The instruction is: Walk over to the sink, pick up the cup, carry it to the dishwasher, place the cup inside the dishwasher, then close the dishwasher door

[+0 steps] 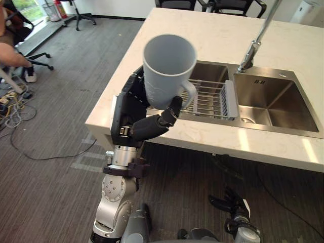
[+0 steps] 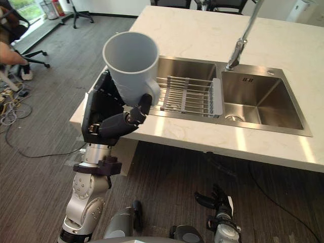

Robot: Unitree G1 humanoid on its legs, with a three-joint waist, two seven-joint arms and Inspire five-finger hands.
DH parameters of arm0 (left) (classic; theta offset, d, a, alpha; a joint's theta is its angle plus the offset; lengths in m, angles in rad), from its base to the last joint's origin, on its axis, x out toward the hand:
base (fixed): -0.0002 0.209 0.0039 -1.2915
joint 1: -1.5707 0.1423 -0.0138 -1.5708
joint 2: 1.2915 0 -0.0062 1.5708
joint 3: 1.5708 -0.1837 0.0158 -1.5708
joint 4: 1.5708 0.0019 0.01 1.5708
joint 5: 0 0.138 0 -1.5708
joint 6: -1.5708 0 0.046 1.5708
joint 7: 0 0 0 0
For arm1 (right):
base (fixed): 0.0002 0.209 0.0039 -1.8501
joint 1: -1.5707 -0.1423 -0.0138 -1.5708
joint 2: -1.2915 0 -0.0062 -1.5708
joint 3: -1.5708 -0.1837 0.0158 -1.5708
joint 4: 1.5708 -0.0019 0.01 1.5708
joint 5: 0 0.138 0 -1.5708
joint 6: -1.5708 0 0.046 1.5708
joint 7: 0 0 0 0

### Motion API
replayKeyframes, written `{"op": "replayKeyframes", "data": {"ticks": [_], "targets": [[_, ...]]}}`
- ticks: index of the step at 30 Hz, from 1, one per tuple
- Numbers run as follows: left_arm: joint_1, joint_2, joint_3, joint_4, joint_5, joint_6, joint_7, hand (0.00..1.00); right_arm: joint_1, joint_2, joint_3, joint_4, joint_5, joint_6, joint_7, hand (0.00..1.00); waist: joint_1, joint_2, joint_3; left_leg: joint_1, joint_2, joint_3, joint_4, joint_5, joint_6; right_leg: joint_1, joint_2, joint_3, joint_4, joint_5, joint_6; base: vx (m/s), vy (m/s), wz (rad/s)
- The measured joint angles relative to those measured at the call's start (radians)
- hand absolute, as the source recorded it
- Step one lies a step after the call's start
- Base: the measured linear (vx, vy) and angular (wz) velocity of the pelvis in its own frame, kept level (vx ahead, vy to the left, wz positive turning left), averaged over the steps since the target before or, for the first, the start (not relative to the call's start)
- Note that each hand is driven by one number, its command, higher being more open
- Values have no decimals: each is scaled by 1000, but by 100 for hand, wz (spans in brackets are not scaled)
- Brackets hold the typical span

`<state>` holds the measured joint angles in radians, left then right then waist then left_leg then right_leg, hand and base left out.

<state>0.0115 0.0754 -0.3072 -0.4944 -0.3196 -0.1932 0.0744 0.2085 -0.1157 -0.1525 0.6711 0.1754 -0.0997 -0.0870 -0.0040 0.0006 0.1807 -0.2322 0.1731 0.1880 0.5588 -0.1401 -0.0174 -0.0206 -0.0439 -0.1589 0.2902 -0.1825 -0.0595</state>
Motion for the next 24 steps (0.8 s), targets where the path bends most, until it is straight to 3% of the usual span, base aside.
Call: {"op": "replayKeyframes", "data": {"ticks": [1,2,3,4,6,12,15,16,17,19,20,24], "targets": [[-4,0,-10,0,0,0,-3,30,4,3,0,1,0,0,0,90,-7,1,-10,25,5,0,-11,-16,-7,-12,-11,-12,-2,5,8,-174,159,79],[-12,-2,-26,5,1,-2,-9,30,6,1,-3,2,0,0,-1,90,-21,14,-26,91,8,-1,-100,-28,-28,-29,-24,-33,-19,22,34,-140,200,65],[-25,-11,-37,27,6,-7,-11,30,6,-3,-19,6,0,-1,0,90,-22,45,-45,165,1,-18,-285,-35,-53,-45,-24,-45,-49,45,72,-122,225,52],[-35,-4,-34,44,6,-9,-11,30,-5,7,-20,24,0,-1,-1,90,-22,45,-50,182,-14,-13,-344,-17,-71,-48,-31,-44,-58,55,87,-121,271,22],[-39,29,-22,107,6,-8,-5,30,-4,42,-14,30,0,-1,10,90,-12,18,-46,196,-62,-13,-390,22,-45,-33,-66,-42,-103,102,113,-103,248,9],[-27,43,-2,142,6,0,8,30,-4,50,-7,51,-3,0,11,90,-10,-16,-50,183,-123,-34,-369,20,-14,-32,-124,-37,-75,114,123,-49,139,16],[-26,46,-24,142,7,1,8,30,20,52,-7,48,-4,0,11,90,-24,-27,-50,160,-153,-117,-340,24,7,-47,-100,208,-2,67,86,-37,77,82],[-26,45,-32,140,8,1,8,30,40,56,-7,37,-4,1,11,90,-34,-39,-53,140,-166,-161,-324,25,11,-51,-87,314,33,23,90,-44,-123,123],[-14,40,-24,135,10,1,8,30,41,56,-2,35,-4,6,10,90,-34,-45,-54,123,-178,-194,-299,22,7,-50,-83,356,59,1,112,-62,-155,102],[17,37,0,119,27,1,11,30,40,58,9,8,-4,9,8,90,-18,-46,-56,103,-179,-207,-275,13,-7,-48,-85,338,59,-24,131,-71,-130,41],[50,32,16,96,27,1,12,30,37,58,20,-23,-4,9,7,90,-1,-43,-58,86,-172,-216,-261,7,-19,-48,-83,323,48,-40,158,-99,-188,34],[127,3,47,47,26,1,12,30,36,56,52,-131,-4,7,1,90,17,-33,-63,26,-133,-279,-215,0,-53,-27,-52,218,38,-47,150,-82,-140,53]]}}
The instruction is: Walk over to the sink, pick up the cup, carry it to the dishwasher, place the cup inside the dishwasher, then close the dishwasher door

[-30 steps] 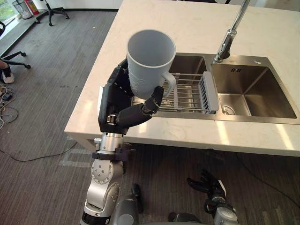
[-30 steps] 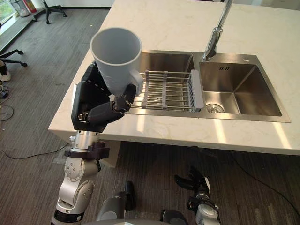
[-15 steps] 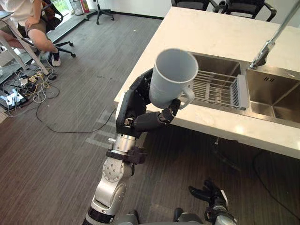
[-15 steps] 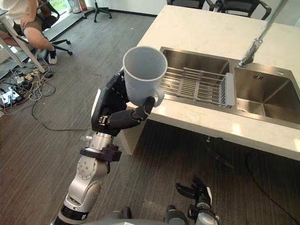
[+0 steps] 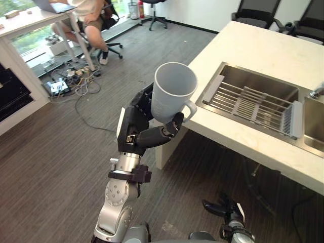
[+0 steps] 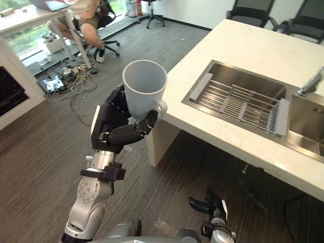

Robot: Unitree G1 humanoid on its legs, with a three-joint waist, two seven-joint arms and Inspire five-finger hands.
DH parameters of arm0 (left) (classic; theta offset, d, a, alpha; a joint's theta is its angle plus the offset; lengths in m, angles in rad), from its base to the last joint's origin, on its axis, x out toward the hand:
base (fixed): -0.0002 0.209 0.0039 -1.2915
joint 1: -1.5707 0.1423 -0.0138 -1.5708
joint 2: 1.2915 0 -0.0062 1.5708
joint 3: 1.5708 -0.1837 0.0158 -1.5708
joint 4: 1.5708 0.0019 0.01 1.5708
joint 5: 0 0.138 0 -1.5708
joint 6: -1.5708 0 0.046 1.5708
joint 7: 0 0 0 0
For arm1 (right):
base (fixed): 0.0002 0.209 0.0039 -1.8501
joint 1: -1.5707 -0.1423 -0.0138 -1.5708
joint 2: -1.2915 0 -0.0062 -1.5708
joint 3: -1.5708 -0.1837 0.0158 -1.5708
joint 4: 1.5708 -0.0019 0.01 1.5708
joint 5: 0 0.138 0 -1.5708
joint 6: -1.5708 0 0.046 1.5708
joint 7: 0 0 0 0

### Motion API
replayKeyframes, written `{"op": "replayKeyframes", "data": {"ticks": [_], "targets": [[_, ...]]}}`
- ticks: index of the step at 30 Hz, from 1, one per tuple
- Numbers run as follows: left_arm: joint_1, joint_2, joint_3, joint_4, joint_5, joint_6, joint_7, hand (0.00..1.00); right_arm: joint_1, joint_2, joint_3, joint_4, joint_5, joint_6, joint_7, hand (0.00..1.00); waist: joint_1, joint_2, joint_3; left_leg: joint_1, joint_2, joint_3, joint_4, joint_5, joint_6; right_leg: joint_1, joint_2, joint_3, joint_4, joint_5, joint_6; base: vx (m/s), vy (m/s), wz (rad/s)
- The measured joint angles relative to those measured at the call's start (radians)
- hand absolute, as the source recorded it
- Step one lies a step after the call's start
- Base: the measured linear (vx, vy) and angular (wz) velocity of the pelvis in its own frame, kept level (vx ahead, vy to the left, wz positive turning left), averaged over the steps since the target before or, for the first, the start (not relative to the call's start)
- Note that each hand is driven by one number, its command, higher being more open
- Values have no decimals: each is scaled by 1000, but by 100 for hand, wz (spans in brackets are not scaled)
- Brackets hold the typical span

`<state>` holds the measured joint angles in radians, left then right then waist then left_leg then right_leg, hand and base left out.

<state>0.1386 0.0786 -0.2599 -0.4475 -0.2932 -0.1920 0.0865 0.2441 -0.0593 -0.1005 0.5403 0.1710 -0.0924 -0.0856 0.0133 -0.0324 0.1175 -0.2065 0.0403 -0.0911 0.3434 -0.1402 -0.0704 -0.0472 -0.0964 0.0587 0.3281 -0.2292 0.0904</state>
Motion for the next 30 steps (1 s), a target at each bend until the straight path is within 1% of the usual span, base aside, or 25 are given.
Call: {"op": "replayKeyframes", "data": {"ticks": [1,2,3,4,5,6,7,8,10,11,13,14,15,16,17,18,19,20,21,22,23,24,26,27,30], "targets": [[5,-6,5,-5,0,0,0,30,0,0,-1,-12,-1,-3,-2,90,-2,1,-1,-9,24,39,3,-8,8,2,-1,-21,1,0,-2,-83,-143,105],[9,-18,15,-12,0,0,1,30,0,-1,-1,-25,-6,-11,-8,90,-4,2,0,-21,87,161,14,-14,13,12,-6,-66,1,1,-7,-39,-158,112],[9,-23,22,-13,0,0,2,30,0,-9,-5,-23,-8,-12,-16,90,-4,2,0,-20,152,298,29,-11,33,31,-16,-111,0,-2,-13,4,-100,116],[10,-24,24,-13,0,0,2,30,0,-13,-6,-18,-9,-12,-20,90,-5,4,-1,-17,182,364,38,-8,44,41,-22,-136,-1,-3,-15,38,-57,124],[10,-24,29,-13,0,-1,2,30,-1,-22,-11,-6,-14,-12,-26,90,-13,7,-3,-11,226,476,56,-1,63,65,-37,-184,-13,-3,-14,55,38,125],[13,-24,42,-13,0,-2,1,30,-6,-35,-13,6,-16,-12,-33,90,-19,13,-7,-7,237,542,60,10,60,80,-57,-219,-28,-3,-12,75,115,127],[21,-28,66,-13,0,-6,1,30,-25,-47,-16,30,-18,-11,-34,90,-19,20,-9,-11,221,549,51,29,35,81,-73,-224,-34,-5,-6,65,148,79],[29,-27,82,-13,-1,-7,1,30,-43,-46,-17,49,-19,-8,-34,90,-18,18,-8,-11,206,546,50,24,37,81,-84,-219,-33,-6,-6,60,154,40],[55,-23,132,-2,-1,-7,6,30,-79,-36,-17,82,-30,-5,-31,90,-16,15,-7,-16,165,538,64,1,52,87,-123,-217,-23,-5,-4,82,159,27],[59,-23,139,3,-1,-7,7,30,-81,-33,-16,82,-39,-5,-30,90,-14,15,-7,-19,158,534,75,-9,54,87,-132,-217,-11,-4,-2,152,233,41],[61,-19,144,22,-1,-4,9,30,-88,-31,-15,95,-48,-3,-22,90,-20,12,-5,-26,130,491,111,-47,66,57,-158,-210,134,9,19,162,219,70],[61,-13,139,23,0,-2,9,30,-88,-28,-16,100,-55,3,-21,90,-31,3,0,-18,105,450,116,-59,76,14,-168,-165,278,41,44,135,139,90],[61,-9,137,23,0,-1,9,30,-87,-25,-17,105,-56,3,-22,90,-40,-4,5,-6,96,431,109,-63,83,-8,-165,-126,345,72,35,178,103,113],[64,-3,129,26,0,-1,10,30,-85,-23,-18,117,-56,3,-21,90,-57,4,12,15,83,390,97,-70,97,-30,-135,-56,417,28,28,190,28,104],[64,-9,131,26,0,-1,16,30,-83,-22,-16,116,-56,4,-20,90,-54,-2,10,35,80,360,83,-72,99,-54,-96,0,423,-24,13,185,9,91],[64,-10,131,26,0,-2,19,30,-82,-18,-15,113,-56,4,-20,90,-51,1,12,45,77,346,75,-73,98,-71,-77,20,418,-41,4,178,-19,73],[64,-10,131,26,0,-4,22,30,-74,-10,-14,91,-56,4,-18,90,-50,5,14,57,74,318,68,-76,93,-108,-38,61,388,-63,-4,166,-71,73],[63,-10,128,26,-1,-4,22,30,-62,-6,-9,60,-56,4,-18,90,-51,3,12,62,70,290,67,-76,80,-128,-2,116,321,-66,-2,166,-96,78],[63,-10,126,26,-1,-5,22,30,-52,-6,-7,39,-56,4,-18,90,-51,1,11,62,65,276,71,-74,67,-135,11,142,277,-64,1,199,-191,84],[64,-9,122,25,-3,-6,22,30,-28,-5,-6,-5,-56,3,-19,90,-51,-17,1,58,44,248,87,-86,54,-139,11,161,165,-5,11,174,-196,77],[63,-12,123,26,-2,-8,23,30,-14,-5,-6,-28,-57,3,-19,90,-50,-28,-4,50,30,229,111,-102,40,-137,-3,153,129,5,46,228,-269,74],[74,-28,117,27,-2,-6,23,30,-7,-15,-7,-39,-57,4,-20,90,-40,-2,-13,40,52,208,129,-116,25,-123,11,130,115,-8,35,168,-186,42],[83,-56,104,27,-2,-6,20,30,10,-23,-7,-65,-59,4,-18,90,-24,20,-25,43,76,186,115,-114,13,-100,31,102,86,-1,23,180,-165,29],[86,-69,89,27,-3,-7,14,30,22,-22,-8,-78,-61,4,-15,90,-14,21,-26,64,86,176,90,-109,2,-73,39,84,63,2,17,141,-129,25],[102,-78,80,26,-3,-7,-11,30,46,-22,-9,-100,-76,3,-7,90,-4,20,-32,84,87,159,62,-107,-3,-34,40,65,24,6,11,85,-63,16]]}}
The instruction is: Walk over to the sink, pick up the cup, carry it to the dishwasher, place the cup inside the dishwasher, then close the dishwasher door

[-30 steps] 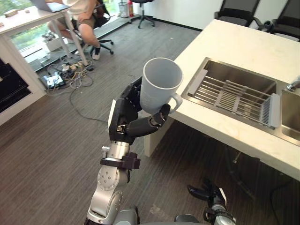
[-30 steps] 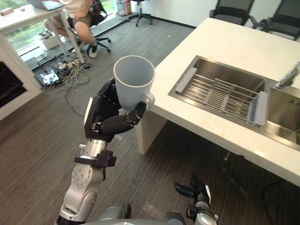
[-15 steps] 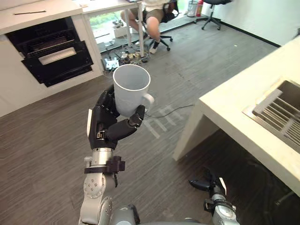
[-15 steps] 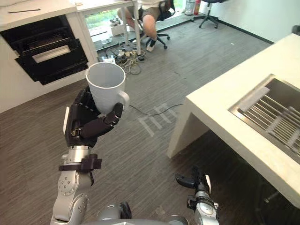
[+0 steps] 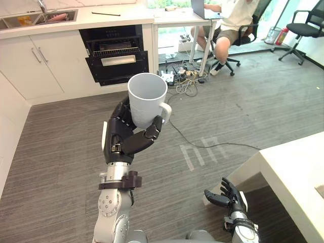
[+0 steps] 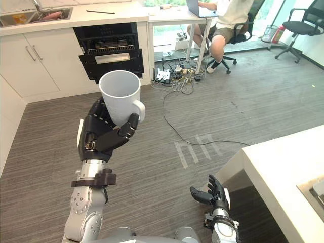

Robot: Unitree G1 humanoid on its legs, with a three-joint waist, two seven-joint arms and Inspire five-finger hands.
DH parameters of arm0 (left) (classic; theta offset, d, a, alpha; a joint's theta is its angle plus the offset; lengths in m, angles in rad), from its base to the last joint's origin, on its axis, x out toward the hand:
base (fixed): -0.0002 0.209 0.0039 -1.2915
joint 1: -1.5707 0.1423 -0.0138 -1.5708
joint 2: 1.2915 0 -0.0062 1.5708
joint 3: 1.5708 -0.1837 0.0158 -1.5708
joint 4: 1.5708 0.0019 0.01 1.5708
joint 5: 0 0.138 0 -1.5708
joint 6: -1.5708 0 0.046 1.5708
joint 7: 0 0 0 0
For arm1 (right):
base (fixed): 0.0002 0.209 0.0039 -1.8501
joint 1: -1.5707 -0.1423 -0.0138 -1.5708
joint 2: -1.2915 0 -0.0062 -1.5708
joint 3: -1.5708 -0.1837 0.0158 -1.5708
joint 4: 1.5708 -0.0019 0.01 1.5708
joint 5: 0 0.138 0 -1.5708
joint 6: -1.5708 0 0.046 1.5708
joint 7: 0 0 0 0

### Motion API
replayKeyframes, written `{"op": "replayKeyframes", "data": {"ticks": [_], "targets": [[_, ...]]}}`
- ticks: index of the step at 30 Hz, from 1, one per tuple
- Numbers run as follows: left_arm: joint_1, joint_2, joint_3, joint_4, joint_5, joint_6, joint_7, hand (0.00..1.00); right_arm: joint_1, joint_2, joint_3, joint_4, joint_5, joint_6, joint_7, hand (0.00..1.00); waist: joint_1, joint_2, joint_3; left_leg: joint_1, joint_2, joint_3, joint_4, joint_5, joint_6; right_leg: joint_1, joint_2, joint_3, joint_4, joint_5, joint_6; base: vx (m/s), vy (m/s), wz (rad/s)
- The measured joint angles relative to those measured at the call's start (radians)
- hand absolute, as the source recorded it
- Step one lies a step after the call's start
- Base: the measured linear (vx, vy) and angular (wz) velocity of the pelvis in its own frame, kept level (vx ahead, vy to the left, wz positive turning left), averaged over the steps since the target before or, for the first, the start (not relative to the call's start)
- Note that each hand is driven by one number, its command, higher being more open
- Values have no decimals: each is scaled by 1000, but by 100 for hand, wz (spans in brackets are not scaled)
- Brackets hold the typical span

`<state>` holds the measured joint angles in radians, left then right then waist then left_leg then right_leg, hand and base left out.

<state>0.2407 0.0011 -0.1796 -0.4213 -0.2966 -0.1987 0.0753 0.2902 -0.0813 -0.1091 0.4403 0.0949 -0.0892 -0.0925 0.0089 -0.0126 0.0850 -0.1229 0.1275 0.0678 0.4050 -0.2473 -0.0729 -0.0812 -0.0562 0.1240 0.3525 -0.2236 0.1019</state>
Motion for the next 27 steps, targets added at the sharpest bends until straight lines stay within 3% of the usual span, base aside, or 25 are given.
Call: {"op": "replayKeyframes", "data": {"ticks": [4,5,10,16,22,25,26,27], "targets": [[44,-1,6,0,0,0,-1,30,34,15,5,2,-10,0,10,90,6,-17,-15,2,-16,-21,-15,2,-1,20,-16,-19,-33,1,-2,48,17,17],[94,22,35,45,0,2,1,30,13,9,37,100,-20,0,10,90,26,-41,-37,11,-44,-55,-134,111,-2,42,-23,-51,-129,77,-14,17,11,5],[94,24,36,45,0,2,3,30,16,6,38,103,-20,0,11,90,22,-39,-38,24,-40,-29,-143,110,-2,30,-20,-33,-135,78,-12,2,0,-12],[50,26,-11,88,0,9,3,30,41,7,37,99,-20,1,9,90,-34,-32,-69,53,-35,-29,-189,127,-6,67,-33,-55,-182,90,-15,48,-8,3],[-25,62,-25,166,0,50,0,30,12,2,35,99,-19,1,7,90,-55,-29,-81,32,-42,-68,-276,206,-37,94,-39,-168,-235,116,-20,4,-53,49],[-29,68,5,166,0,50,2,30,-44,-17,30,100,-19,0,5,90,-48,-18,-63,-30,-53,-148,-264,239,-45,100,-43,-280,-237,113,-26,-88,-45,109],[-32,68,24,166,0,51,4,30,-68,-25,11,99,-19,-5,5,90,-49,-10,-42,-62,-31,-79,-245,214,-26,110,-51,-330,-240,116,-31,-149,33,128],[-34,65,32,166,0,51,7,30,-86,-35,-3,99,-20,-6,-4,90,-49,-10,-18,-98,18,64,-166,183,-18,125,-62,-384,-245,115,-30,-166,75,126]]}}
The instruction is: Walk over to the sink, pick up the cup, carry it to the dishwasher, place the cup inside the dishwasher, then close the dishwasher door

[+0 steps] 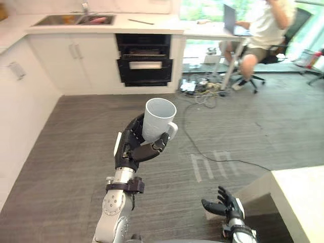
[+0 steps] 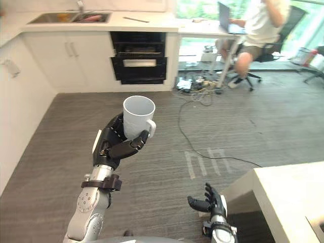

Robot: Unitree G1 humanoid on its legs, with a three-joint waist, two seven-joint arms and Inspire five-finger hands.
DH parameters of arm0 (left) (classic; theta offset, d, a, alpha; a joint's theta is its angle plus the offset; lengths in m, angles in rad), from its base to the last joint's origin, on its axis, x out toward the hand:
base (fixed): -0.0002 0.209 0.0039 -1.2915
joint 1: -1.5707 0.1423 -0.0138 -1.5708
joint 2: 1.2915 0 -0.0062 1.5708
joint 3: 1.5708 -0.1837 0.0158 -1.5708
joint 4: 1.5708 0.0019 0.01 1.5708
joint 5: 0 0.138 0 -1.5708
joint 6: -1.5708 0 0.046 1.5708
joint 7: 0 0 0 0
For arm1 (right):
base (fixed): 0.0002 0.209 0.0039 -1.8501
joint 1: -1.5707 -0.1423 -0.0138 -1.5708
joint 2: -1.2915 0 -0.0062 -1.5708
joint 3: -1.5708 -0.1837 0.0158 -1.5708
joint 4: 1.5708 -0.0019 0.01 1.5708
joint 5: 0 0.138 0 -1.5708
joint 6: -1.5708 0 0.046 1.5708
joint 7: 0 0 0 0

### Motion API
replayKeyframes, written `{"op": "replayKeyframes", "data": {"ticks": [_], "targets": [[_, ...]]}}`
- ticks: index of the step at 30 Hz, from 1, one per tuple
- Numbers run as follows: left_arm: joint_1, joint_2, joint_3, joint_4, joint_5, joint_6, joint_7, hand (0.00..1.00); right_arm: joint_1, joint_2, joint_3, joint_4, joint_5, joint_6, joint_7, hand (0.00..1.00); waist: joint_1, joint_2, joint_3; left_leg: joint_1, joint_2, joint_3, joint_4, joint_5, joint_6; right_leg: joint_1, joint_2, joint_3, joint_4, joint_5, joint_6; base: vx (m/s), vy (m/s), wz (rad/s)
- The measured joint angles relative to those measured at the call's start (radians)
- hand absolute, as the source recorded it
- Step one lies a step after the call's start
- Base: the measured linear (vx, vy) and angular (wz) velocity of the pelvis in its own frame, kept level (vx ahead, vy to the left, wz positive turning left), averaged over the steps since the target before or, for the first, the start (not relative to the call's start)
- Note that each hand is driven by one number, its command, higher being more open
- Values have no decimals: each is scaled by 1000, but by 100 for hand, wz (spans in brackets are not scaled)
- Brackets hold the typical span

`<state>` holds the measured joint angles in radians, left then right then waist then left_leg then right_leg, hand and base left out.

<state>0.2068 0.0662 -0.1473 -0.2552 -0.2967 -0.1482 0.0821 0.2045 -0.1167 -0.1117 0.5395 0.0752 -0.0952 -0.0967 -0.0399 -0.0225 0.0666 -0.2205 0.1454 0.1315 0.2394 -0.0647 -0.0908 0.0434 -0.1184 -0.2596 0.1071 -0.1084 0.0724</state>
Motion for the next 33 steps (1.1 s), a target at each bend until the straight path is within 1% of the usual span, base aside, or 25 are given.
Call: {"op": "replayKeyframes", "data": {"ticks": [2,3,5,7,8,9,10,11,12,13,16,18,19,20,21,22,23,25,26,27,28,29,30,31,33], "targets": [[1,-3,9,0,0,0,3,30,-15,-37,-2,0,-1,0,-14,90,17,29,18,-19,63,133,85,-21,23,9,-8,-41,2,-3,17,-119,180,86],[3,-1,22,-1,0,-1,3,30,-28,-51,-8,0,-6,1,-16,90,29,35,30,-29,64,154,104,-9,27,6,-27,-47,16,-21,25,-74,233,44],[9,5,44,-2,0,-1,3,30,-41,-44,-8,-4,-32,3,-16,90,36,32,33,-43,29,164,136,-43,56,-1,-69,-44,44,-46,61,-1,264,22],[10,16,64,-14,0,-1,1,30,-42,-39,-9,-13,-44,3,-13,90,36,4,48,-67,-15,169,189,-82,82,-21,-125,-45,86,-69,86,69,306,27],[10,20,65,-23,0,-1,-1,30,-41,-40,-17,-13,-58,5,-10,90,38,16,47,-96,-18,176,276,-149,103,-31,-152,-44,145,-98,94,99,269,18],[10,22,65,-23,0,-1,-4,30,-37,-38,-19,-13,-63,8,-10,90,38,13,53,-95,-28,169,298,-180,115,-33,-168,-42,205,-119,82,177,320,26],[14,27,65,-22,1,0,-6,30,-35,-39,-19,-13,-74,13,-7,90,26,5,60,-83,-58,165,312,-211,136,-109,-213,-3,388,-119,8,237,317,47],[14,39,63,-23,2,0,-7,30,-33,-37,-19,-11,-82,17,-1,90,9,3,75,-55,-88,141,299,-222,155,-189,-213,109,567,-73,-44,259,303,62],[13,45,62,-23,2,0,-8,30,-30,-35,-19,-9,-85,19,3,90,-4,2,80,-42,-98,124,290,-226,163,-212,-190,161,625,-94,-24,357,280,81],[12,59,57,-23,4,0,-9,30,-19,-35,-23,-9,-120,18,8,90,-15,-6,94,13,-122,100,246,-231,172,-261,-108,238,684,-148,-2,315,173,58],[8,77,53,-23,4,-2,-7,30,-3,-40,-24,-9,-152,18,7,90,-17,-13,99,116,-176,73,148,-233,172,-354,-18,228,609,-178,-16,404,142,46],[0,77,39,-23,4,-4,-6,30,-1,-42,-27,-9,-159,18,7,90,-35,1,105,176,-195,41,98,-239,181,-407,38,202,458,-160,-7,386,85,53],[-6,77,28,-23,4,-4,-6,30,4,-41,-27,-9,-161,18,8,90,-41,4,106,210,-203,18,70,-243,180,-425,59,203,346,-117,-9,558,51,90],[-16,73,2,-20,4,-6,-5,30,16,-41,-28,-10,-188,21,8,90,-61,12,108,265,-208,-41,30,-253,167,-433,90,226,257,11,-18,743,25,107],[-26,72,-13,-20,4,-8,-5,30,29,-41,-28,-20,-206,25,8,90,-66,16,105,290,-204,-72,11,-263,151,-434,112,253,243,75,-23,648,11,104],[-34,69,-24,-19,4,-10,-5,30,36,-42,-29,-32,-218,28,8,90,-68,22,103,301,-195,-88,6,-272,135,-435,128,267,258,111,-45,701,-37,61],[-40,46,-40,-18,4,-10,-6,30,40,-43,-31,-63,-237,36,8,90,-56,51,105,299,-161,-104,56,-276,124,-412,138,245,294,95,-55,554,-37,49],[-39,13,-46,-3,3,-6,-5,30,56,-45,-30,-118,-238,38,8,90,-72,65,120,275,-141,-100,231,-242,93,-397,124,194,420,52,-85,625,-101,52],[-32,-7,-57,1,2,-9,-5,30,92,-49,-27,-175,-237,32,9,90,-69,81,120,228,-99,-61,444,-191,68,-382,164,149,441,-12,-77,495,-170,55],[-32,3,-62,-22,1,-9,-14,30,130,-41,-10,-237,-236,28,2,90,-56,70,113,163,-55,-4,648,-144,77,-305,165,142,301,12,-117,463,-237,40],[-31,-7,-76,-30,-1,-19,-21,30,138,-53,1,-260,-234,24,-12,90,-50,96,121,102,34,37,792,-160,101,-262,206,136,297,-17,-133,403,-117,14],[-38,-6,-83,-33,-1,-20,-28,30,128,-48,6,-263,-233,24,-19,90,-26,109,114,27,98,77,886,-194,114,-193,226,147,261,-47,-146,585,-94,-5],[-38,-4,-89,-34,-1,-19,-36,30,126,-35,18,-269,-228,24,-24,90,-4,86,120,-33,113,97,891,-226,129,-118,218,164,217,-74,-155,606,-17,-12],[-37,-4,-92,-34,-1,-19,-39,30,127,-30,23,-275,-223,24,-25,90,7,77,121,-62,114,107,869,-244,126,-86,210,172,196,-77,-150,576,-1,-13],[-36,-4,-89,-33,-1,-20,-40,30,100,-33,28,-248,-217,10,-25,90,28,49,123,-177,53,89,615,-269,100,25,154,200,122,-102,-126,703,116,-16]]}}
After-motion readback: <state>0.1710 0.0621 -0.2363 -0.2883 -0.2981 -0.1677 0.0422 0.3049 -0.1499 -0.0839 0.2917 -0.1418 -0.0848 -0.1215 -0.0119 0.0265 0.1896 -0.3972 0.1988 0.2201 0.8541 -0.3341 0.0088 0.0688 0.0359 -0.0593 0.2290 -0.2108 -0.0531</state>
